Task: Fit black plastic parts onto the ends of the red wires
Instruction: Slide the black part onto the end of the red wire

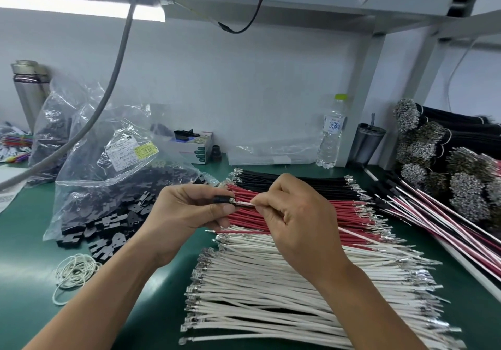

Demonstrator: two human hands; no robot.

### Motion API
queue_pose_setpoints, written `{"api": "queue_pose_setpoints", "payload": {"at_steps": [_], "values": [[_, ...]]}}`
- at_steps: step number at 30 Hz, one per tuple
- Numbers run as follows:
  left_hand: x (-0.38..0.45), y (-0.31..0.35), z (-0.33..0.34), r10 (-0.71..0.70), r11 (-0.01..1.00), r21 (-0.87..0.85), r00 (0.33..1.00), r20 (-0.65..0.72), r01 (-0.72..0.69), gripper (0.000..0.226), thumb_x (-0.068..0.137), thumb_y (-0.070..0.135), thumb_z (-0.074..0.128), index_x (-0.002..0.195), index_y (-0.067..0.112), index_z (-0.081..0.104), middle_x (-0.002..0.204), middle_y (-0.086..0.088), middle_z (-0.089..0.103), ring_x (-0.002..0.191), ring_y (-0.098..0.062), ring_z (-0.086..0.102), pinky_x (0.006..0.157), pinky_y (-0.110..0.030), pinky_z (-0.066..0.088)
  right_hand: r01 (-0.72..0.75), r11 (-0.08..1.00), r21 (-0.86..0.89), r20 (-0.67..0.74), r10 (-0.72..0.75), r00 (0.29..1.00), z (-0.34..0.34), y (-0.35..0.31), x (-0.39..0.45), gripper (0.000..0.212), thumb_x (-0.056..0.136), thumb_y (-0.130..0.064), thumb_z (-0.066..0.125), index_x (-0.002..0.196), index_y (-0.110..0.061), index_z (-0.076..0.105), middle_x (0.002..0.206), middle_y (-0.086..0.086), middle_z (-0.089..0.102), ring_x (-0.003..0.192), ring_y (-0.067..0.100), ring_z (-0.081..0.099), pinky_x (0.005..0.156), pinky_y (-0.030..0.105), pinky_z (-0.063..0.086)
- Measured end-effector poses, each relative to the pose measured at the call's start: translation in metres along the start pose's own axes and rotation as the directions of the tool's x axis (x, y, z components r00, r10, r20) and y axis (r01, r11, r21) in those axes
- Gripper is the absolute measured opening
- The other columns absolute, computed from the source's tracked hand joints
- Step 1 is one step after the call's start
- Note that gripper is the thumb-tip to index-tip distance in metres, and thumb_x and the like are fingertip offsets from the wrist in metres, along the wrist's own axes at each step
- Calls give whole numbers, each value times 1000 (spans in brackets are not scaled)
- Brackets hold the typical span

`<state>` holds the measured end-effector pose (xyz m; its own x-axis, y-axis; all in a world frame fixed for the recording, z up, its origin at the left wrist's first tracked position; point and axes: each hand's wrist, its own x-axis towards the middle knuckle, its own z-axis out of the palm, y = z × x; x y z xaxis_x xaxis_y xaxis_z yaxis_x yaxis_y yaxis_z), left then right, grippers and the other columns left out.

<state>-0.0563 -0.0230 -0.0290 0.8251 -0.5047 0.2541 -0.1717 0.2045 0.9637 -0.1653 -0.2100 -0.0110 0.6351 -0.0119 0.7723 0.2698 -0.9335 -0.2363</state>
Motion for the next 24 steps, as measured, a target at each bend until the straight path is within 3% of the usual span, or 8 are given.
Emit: {"api": "queue_pose_setpoints", "payload": {"at_steps": [4, 9, 16, 24], "values": [[-2, 3, 3, 10, 1000, 4, 1000, 16, -10, 35, 61, 15, 88, 95, 7, 83, 81, -23, 76, 63, -23, 73, 61, -27, 61, -37, 997, 65, 28, 35, 999, 0, 3, -1, 6, 90, -20, 74, 92, -24, 78, 81, -13, 56, 70, 4, 52, 59, 17, 41], [-6, 2, 8, 16, 997, 79, 1000, 20, -17, 30, 65, 13, 86, 95, 9, 84, 76, -21, 76, 60, -22, 71, 59, -25, 59, -95, 977, 191, 83, 81, 993, 9, -1, -1, 8, 91, -15, 71, 94, -19, 76, 85, -13, 56, 75, 8, 56, 64, 27, 49], [-5, 5, 9, 33, 994, 106, 999, -18, -31, 33, 62, 24, 88, 93, 13, 84, 77, -22, 76, 57, -22, 70, 59, -28, 59, -118, 974, 191, 42, 112, 993, 8, 0, -1, 8, 91, -25, 73, 88, -18, 74, 83, -12, 56, 75, 8, 56, 65, 31, 49], [-5, 2, 8, 50, 989, 139, 998, 36, -54, 26, 68, 14, 86, 94, 12, 84, 76, -19, 77, 56, -24, 71, 59, -24, 59, -11, 997, 76, 38, 8, 999, 11, -5, 1, 11, 92, -21, 71, 83, -15, 71, 80, -8, 55, 74, 9, 51, 64, 29, 46]]}}
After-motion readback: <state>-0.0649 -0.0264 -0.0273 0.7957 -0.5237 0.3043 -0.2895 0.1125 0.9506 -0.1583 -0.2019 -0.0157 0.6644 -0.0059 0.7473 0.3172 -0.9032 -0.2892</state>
